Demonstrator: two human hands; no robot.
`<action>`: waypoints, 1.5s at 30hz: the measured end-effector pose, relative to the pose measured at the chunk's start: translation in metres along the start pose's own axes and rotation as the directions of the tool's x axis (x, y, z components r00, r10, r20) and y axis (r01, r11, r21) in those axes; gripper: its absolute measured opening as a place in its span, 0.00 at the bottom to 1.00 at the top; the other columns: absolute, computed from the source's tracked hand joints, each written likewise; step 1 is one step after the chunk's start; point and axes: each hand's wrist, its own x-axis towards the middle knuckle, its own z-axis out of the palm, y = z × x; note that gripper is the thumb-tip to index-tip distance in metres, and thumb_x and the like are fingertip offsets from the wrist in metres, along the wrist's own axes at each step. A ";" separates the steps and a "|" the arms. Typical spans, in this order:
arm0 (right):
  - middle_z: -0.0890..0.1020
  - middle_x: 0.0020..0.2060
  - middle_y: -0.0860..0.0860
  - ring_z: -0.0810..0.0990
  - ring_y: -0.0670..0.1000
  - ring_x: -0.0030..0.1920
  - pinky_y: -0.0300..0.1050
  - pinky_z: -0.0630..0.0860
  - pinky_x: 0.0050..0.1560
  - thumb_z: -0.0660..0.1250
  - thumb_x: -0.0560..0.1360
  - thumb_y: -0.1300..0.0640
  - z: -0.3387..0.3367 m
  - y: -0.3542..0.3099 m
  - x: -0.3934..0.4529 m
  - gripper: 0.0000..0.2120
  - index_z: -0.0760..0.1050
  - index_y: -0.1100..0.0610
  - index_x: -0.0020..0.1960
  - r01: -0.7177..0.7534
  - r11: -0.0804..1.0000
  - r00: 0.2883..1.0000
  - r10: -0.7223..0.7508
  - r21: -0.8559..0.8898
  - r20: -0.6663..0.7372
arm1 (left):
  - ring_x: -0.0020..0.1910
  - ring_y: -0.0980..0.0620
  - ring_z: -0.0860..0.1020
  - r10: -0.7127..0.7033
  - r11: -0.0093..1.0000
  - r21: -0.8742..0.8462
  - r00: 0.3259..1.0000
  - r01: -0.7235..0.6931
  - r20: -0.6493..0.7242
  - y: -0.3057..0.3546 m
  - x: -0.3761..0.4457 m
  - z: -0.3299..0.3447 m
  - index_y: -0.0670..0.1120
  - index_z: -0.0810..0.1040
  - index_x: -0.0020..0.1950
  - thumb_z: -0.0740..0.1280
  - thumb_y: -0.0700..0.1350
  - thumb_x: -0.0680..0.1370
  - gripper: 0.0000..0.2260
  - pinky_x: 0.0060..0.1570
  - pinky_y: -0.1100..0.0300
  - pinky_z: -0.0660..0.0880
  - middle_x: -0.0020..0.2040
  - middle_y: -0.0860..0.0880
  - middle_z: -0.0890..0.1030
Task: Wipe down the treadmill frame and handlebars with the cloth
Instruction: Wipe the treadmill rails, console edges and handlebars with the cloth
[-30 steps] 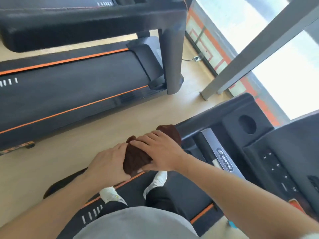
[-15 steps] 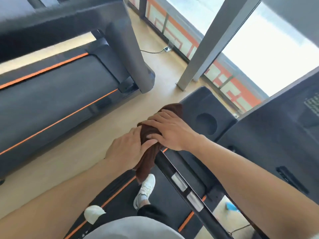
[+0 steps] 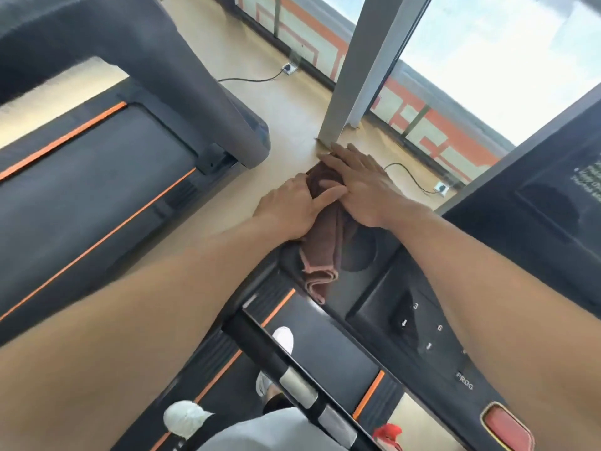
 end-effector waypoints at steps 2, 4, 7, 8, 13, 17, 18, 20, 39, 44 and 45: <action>0.56 0.83 0.47 0.53 0.53 0.82 0.59 0.53 0.80 0.42 0.81 0.33 -0.001 0.004 0.009 0.31 0.57 0.41 0.81 -0.064 0.997 0.998 0.064 0.045 -0.005 | 0.60 0.40 0.77 0.001 0.996 -0.085 0.999 0.003 0.047 0.008 0.018 -0.004 0.45 0.73 0.70 0.46 0.81 0.69 0.48 0.63 0.48 0.72 0.63 0.43 0.79; 0.59 0.82 0.48 0.58 0.55 0.81 0.61 0.55 0.79 0.38 0.77 0.31 0.001 -0.002 0.010 0.35 0.59 0.41 0.80 -0.134 0.987 0.989 0.138 0.088 -0.047 | 0.55 0.44 0.76 0.014 0.989 -0.145 0.996 -0.001 0.094 0.011 0.026 -0.007 0.46 0.74 0.71 0.47 0.78 0.74 0.43 0.61 0.53 0.71 0.60 0.45 0.79; 0.58 0.82 0.51 0.57 0.57 0.81 0.61 0.50 0.79 0.44 0.82 0.35 0.000 -0.013 0.006 0.30 0.55 0.43 0.82 -0.218 0.968 0.972 0.226 0.121 -0.056 | 0.54 0.44 0.76 0.031 0.977 -0.212 0.992 -0.005 0.121 0.008 0.026 -0.008 0.46 0.73 0.72 0.50 0.69 0.81 0.33 0.56 0.57 0.68 0.59 0.43 0.79; 0.56 0.82 0.51 0.55 0.57 0.81 0.61 0.48 0.80 0.44 0.83 0.36 -0.001 -0.019 0.002 0.30 0.53 0.44 0.82 -0.237 0.963 0.967 0.246 0.124 -0.059 | 0.55 0.44 0.76 0.043 0.973 -0.230 0.992 -0.015 0.118 0.004 0.021 -0.008 0.47 0.72 0.72 0.50 0.68 0.81 0.32 0.55 0.58 0.68 0.59 0.44 0.79; 0.44 0.84 0.51 0.36 0.56 0.82 0.57 0.35 0.81 0.44 0.84 0.39 0.023 -0.055 -0.022 0.31 0.47 0.47 0.84 -0.219 0.974 0.969 0.224 0.056 -0.107 | 0.58 0.49 0.75 0.101 0.966 -0.249 0.988 -0.069 0.119 -0.028 -0.017 -0.009 0.50 0.70 0.75 0.55 0.65 0.82 0.28 0.57 0.60 0.66 0.63 0.48 0.77; 0.41 0.83 0.51 0.34 0.55 0.82 0.53 0.33 0.80 0.44 0.85 0.42 0.049 -0.100 -0.055 0.30 0.44 0.50 0.84 -0.170 0.981 0.976 0.181 0.095 -0.119 | 0.65 0.45 0.75 0.092 0.971 -0.233 0.986 -0.057 0.142 -0.065 -0.063 -0.013 0.51 0.67 0.77 0.59 0.65 0.80 0.29 0.60 0.58 0.67 0.69 0.46 0.76; 0.41 0.83 0.51 0.34 0.54 0.82 0.53 0.34 0.80 0.44 0.85 0.42 0.055 -0.113 -0.064 0.30 0.44 0.50 0.84 -0.161 0.982 0.978 0.172 0.096 -0.119 | 0.67 0.45 0.75 0.090 0.973 -0.222 0.986 -0.057 0.141 -0.074 -0.078 -0.015 0.51 0.66 0.77 0.60 0.65 0.80 0.29 0.59 0.59 0.66 0.69 0.46 0.76; 0.41 0.83 0.50 0.34 0.54 0.82 0.53 0.35 0.81 0.44 0.86 0.42 0.069 -0.140 -0.084 0.30 0.44 0.51 0.84 -0.136 0.988 0.980 0.146 0.076 -0.138 | 0.67 0.46 0.74 0.078 0.980 -0.190 0.988 -0.052 0.130 -0.092 -0.108 -0.018 0.50 0.66 0.77 0.62 0.63 0.81 0.28 0.56 0.62 0.64 0.69 0.46 0.76; 0.47 0.83 0.60 0.48 0.57 0.83 0.52 0.48 0.82 0.47 0.86 0.49 0.104 -0.282 -0.151 0.32 0.43 0.64 0.82 -0.396 0.868 0.902 0.429 0.299 -0.053 | 0.71 0.50 0.72 0.125 0.971 -0.219 0.984 -0.096 0.125 -0.181 -0.214 -0.037 0.53 0.66 0.79 0.54 0.78 0.72 0.42 0.73 0.52 0.68 0.74 0.53 0.74; 0.58 0.81 0.61 0.60 0.60 0.80 0.54 0.59 0.78 0.49 0.85 0.42 0.083 -0.256 -0.144 0.35 0.49 0.65 0.82 -0.505 0.750 0.857 0.495 0.427 0.143 | 0.76 0.50 0.66 0.137 0.971 -0.206 0.987 -0.118 0.080 -0.155 -0.196 -0.033 0.52 0.63 0.81 0.56 0.63 0.83 0.28 0.70 0.59 0.60 0.78 0.52 0.67; 0.63 0.79 0.61 0.64 0.61 0.78 0.54 0.62 0.75 0.50 0.85 0.42 0.077 -0.249 -0.142 0.34 0.53 0.66 0.81 -0.512 0.721 0.853 0.489 0.466 0.181 | 0.76 0.50 0.66 0.137 0.971 -0.207 0.988 -0.119 0.073 -0.151 -0.189 -0.032 0.53 0.63 0.80 0.56 0.61 0.83 0.27 0.71 0.59 0.60 0.78 0.52 0.67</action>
